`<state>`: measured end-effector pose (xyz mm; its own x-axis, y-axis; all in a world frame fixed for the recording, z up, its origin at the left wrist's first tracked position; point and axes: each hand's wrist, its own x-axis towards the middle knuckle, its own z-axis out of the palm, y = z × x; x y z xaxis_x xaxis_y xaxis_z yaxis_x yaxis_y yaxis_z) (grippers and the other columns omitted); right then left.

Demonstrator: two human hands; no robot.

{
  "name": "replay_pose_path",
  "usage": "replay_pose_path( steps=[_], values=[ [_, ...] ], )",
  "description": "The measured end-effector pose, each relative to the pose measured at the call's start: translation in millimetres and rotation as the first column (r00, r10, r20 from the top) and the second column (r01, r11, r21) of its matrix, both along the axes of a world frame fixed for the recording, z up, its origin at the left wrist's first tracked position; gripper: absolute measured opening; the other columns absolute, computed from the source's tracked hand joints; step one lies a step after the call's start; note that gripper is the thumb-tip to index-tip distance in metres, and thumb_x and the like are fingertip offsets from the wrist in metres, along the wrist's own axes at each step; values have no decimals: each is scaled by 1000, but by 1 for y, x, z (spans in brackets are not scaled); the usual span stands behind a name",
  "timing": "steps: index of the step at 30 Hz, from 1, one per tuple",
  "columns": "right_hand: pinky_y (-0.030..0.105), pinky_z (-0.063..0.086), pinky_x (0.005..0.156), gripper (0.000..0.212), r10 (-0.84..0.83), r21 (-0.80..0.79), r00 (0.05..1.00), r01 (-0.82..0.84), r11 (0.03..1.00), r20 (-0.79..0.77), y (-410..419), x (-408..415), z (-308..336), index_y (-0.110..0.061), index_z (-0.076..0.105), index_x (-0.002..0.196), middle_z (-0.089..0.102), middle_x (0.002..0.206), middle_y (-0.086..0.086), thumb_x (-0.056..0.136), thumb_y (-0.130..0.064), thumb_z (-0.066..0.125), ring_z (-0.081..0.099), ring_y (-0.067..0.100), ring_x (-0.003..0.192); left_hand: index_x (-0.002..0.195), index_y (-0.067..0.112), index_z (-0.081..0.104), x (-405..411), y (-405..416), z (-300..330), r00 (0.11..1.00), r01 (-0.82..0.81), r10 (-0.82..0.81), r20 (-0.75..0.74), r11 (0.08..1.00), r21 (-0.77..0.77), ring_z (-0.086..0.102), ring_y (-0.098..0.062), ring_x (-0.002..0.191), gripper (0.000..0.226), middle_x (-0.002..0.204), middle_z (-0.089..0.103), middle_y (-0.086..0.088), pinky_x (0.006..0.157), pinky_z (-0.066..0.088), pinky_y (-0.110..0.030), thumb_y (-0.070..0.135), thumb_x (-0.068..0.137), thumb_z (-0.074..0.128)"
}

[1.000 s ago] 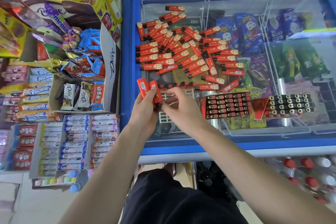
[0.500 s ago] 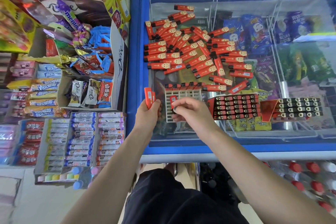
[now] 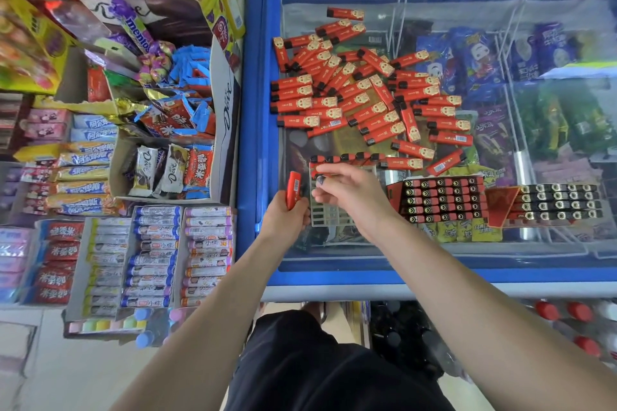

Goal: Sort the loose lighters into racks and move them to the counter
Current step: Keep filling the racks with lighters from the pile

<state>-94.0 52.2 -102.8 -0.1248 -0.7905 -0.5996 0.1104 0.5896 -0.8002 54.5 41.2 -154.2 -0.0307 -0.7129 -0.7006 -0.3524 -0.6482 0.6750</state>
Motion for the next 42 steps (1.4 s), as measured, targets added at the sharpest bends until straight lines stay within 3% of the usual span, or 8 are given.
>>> replay_pose_path(
  steps=[7, 15, 20, 24, 28, 31, 36, 42],
  values=[
    [40, 63, 86, 3, -214, 100, 974, 206, 973, 75, -6, 15, 0, -7, 66, 96, 72, 87, 13, 97, -8, 68, 73, 25, 81, 105, 17, 57, -1, 0, 4, 999, 47, -47, 10, 999, 10, 59, -20, 78, 8, 86, 64, -6, 88, 59, -52, 24, 104, 53],
    [34, 62, 68, 34, -230, 298, 969, 194, 935, 94, -10, 16, -1, -11, 63, 101, 70, 87, 12, 89, -37, 80, 71, 22, 72, 98, 15, 53, -2, -2, 8, 990, -54, 65, -127, 995, 89, 49, -11, 60, 21, 71, 52, 1, 61, 46, -29, 33, 108, 50],
    [37, 63, 80, 32, -55, 227, 996, 70, 971, -71, 4, 15, 4, -9, 63, 108, 70, 86, 4, 92, -36, 72, 70, 13, 73, 101, 8, 57, -3, 1, 19, 885, -189, 281, -372, 945, 266, 50, -13, 61, 29, 73, 55, -3, 62, 45, -29, 32, 111, 44],
    [32, 60, 79, 29, 182, -9, 947, -191, 982, -263, 22, 17, 10, -25, 63, 114, 65, 102, -4, 88, -13, 69, 66, 8, 84, 111, 10, 66, -6, 4, 27, 859, -106, 241, -451, 946, 305, 70, -14, 82, 37, 96, 75, -7, 79, 55, -34, 34, 112, 39],
    [27, 51, 93, 53, 335, -128, 802, -449, 885, -495, 31, 13, 5, -34, 60, 132, 59, 121, -10, 86, -11, 72, 59, 6, 101, 111, 6, 62, -8, 4, 36, 854, -47, 201, -481, 949, 312, 66, -10, 69, 35, 91, 62, -8, 58, 53, -24, 31, 112, 37],
    [26, 48, 97, 48, 331, -137, 749, -487, 863, -574, 31, 7, 4, -27, 62, 134, 61, 124, -4, 90, -11, 71, 58, 11, 107, 112, 6, 62, -10, 5, 36, 875, 22, 115, -470, 961, 276, 62, -15, 76, 35, 91, 61, -9, 66, 52, -29, 30, 111, 36],
    [20, 51, 76, 29, 274, -146, 767, -430, 891, -580, 35, 2, 3, -21, 64, 121, 65, 101, -7, 94, -10, 64, 63, 5, 82, 106, 12, 66, -15, 6, 33, 887, 110, 8, -461, 967, 228, 55, -24, 86, 43, 89, 66, -6, 82, 47, -40, 38, 111, 32],
    [26, 41, 51, 12, 43, -153, 874, -133, 979, -484, 37, -16, 0, -23, 65, 97, 64, 70, 5, 101, -15, 57, 50, 9, 53, 98, 15, 55, -15, 4, 21, 971, 99, -42, -233, 966, 238, 49, -15, 63, 49, 74, 52, 0, 67, 47, -32, 61, 106, 38]
  ],
)
